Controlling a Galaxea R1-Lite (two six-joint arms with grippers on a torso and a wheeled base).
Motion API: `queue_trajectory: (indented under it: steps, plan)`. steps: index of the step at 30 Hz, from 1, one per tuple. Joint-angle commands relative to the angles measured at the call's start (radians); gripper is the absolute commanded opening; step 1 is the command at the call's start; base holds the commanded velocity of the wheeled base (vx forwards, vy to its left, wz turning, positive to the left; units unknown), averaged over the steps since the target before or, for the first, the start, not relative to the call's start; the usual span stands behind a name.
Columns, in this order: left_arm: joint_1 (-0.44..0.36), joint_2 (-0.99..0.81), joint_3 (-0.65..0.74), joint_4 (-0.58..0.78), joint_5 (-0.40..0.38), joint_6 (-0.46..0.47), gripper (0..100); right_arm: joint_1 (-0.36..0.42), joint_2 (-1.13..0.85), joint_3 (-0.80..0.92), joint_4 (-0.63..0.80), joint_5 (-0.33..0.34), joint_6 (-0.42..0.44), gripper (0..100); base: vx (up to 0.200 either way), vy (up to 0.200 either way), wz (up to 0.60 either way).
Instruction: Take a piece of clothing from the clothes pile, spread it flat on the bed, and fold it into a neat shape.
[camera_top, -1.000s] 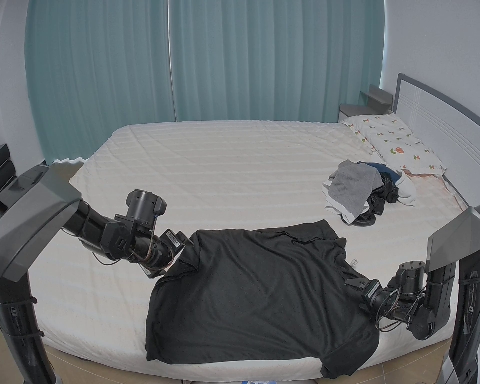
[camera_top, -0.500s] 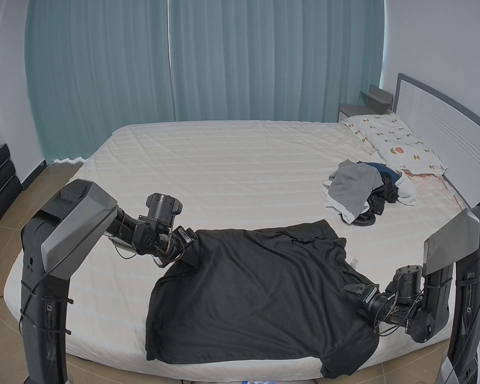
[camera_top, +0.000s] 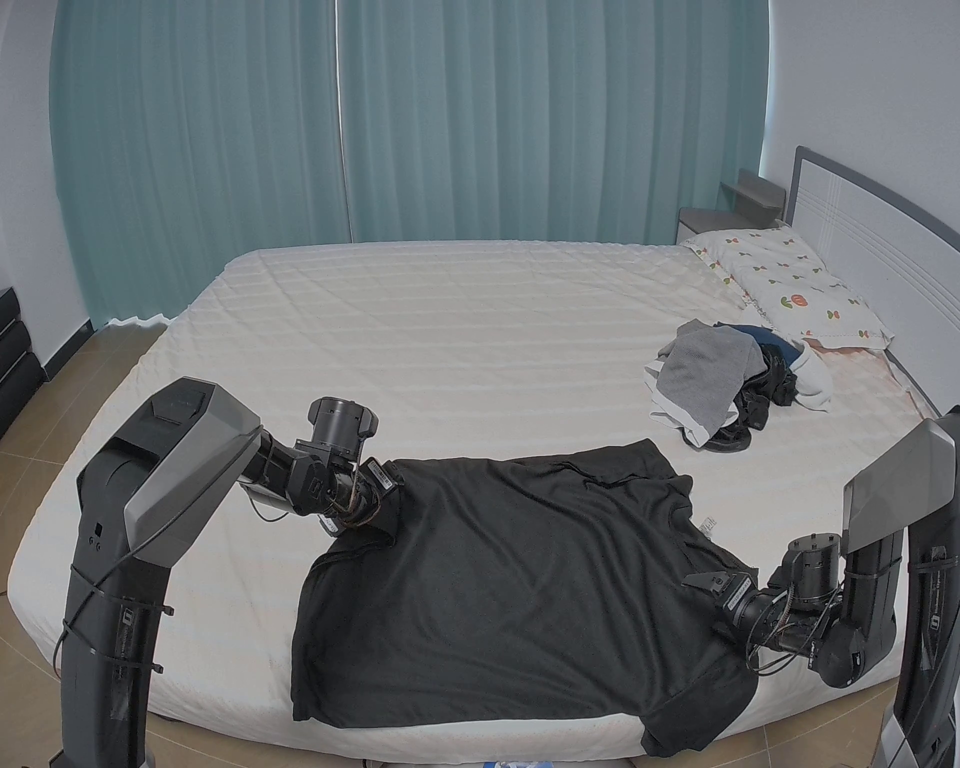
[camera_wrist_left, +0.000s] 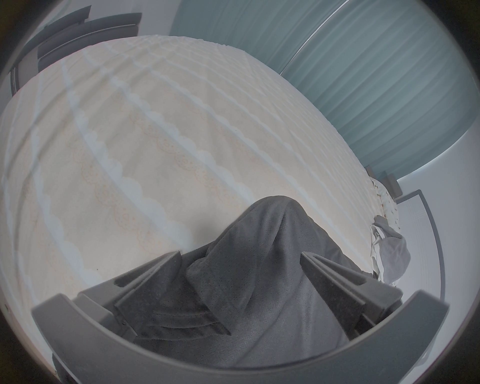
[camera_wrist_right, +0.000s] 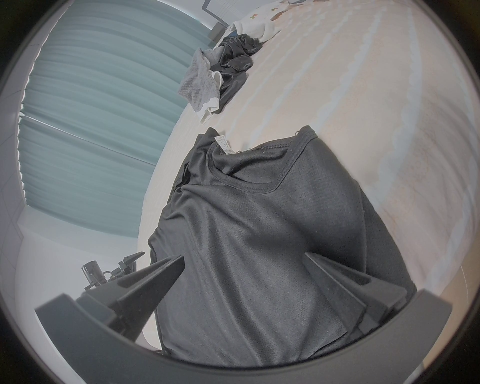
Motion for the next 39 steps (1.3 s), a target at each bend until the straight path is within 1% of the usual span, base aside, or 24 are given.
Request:
queue_trajectory:
  steps: [1, 2, 3, 6, 10, 12, 19, 23, 28, 29, 30, 31, 33, 34, 36, 39]
  plan:
    - [-0.001, 0.012, -0.005, -0.001, 0.002, 0.0, 100, 0.001, 0.003, 0.002, -0.008, 0.0, 0.0, 100, 0.0, 0.0, 0.0]
    - [-0.001, 0.012, -0.005, -0.001, 0.002, 0.0, 100, 0.001, 0.001, 0.002, -0.008, 0.0, 0.0, 100, 0.0, 0.0, 0.0]
    - [-0.001, 0.012, -0.005, -0.001, 0.002, 0.0, 0, 0.001, 0.001, 0.002, -0.008, 0.0, 0.0, 100, 0.0, 0.0, 0.0]
    - [0.003, 0.009, -0.001, -0.001, 0.005, 0.003, 0, 0.001, 0.001, 0.003, -0.007, 0.0, 0.0, 100, 0.0, 0.0, 0.0]
    - [0.007, -0.002, 0.005, -0.001, 0.063, 0.003, 0, 0.001, 0.003, 0.003, -0.007, 0.0, -0.001, 100, 0.0, 0.0, 0.0]
    - [0.013, -0.006, 0.005, -0.002, 0.079, 0.007, 0, 0.001, 0.003, 0.003, -0.008, 0.0, -0.001, 100, 0.0, 0.0, 0.0]
    - [0.062, -0.012, -0.018, -0.011, 0.082, 0.066, 0, 0.001, 0.003, 0.003, -0.008, 0.0, -0.001, 100, 0.0, 0.0, 0.0]
    - [0.121, -0.003, -0.09, -0.004, 0.082, 0.074, 0, 0.001, 0.003, 0.003, -0.007, 0.0, -0.001, 100, 0.0, 0.0, 0.0]
    - [0.19, 0.021, -0.168, -0.013, 0.072, 0.118, 0, 0.001, 0.003, 0.005, -0.008, -0.001, -0.001, 100, 0.0, 0.0, 0.0]
    - [0.202, 0.047, -0.211, -0.01, 0.072, 0.122, 0, 0.001, 0.004, 0.005, -0.008, -0.001, -0.001, 100, 0.0, 0.0, 0.0]
    - [0.202, 0.05, -0.217, -0.01, 0.072, 0.123, 0, 0.001, 0.004, 0.003, -0.007, -0.001, -0.001, 100, 0.0, 0.0, 0.0]
    - [0.214, 0.084, -0.269, -0.004, 0.075, 0.128, 0, 0.004, 0.007, 0.003, -0.008, -0.003, -0.001, 100, 0.0, 0.0, 0.0]
    - [0.225, 0.116, -0.318, -0.001, 0.074, 0.134, 0, 0.005, 0.009, 0.005, -0.008, -0.007, -0.001, 100, 0.0, 0.0, 0.0]
    - [0.225, 0.116, -0.318, -0.001, 0.074, 0.134, 0, 0.005, 0.009, 0.005, -0.008, -0.007, -0.001, 100, 0.0, 0.0, 0.0]
    - [0.234, 0.162, -0.384, -0.001, 0.074, 0.145, 0, 0.007, 0.012, 0.003, -0.008, -0.021, -0.001, 100, 0.0, 0.0, 0.0]
    - [0.234, 0.195, -0.429, -0.001, 0.075, 0.154, 0, 0.013, 0.018, 0.003, -0.008, -0.026, -0.003, 100, 0.0, 0.0, 0.0]
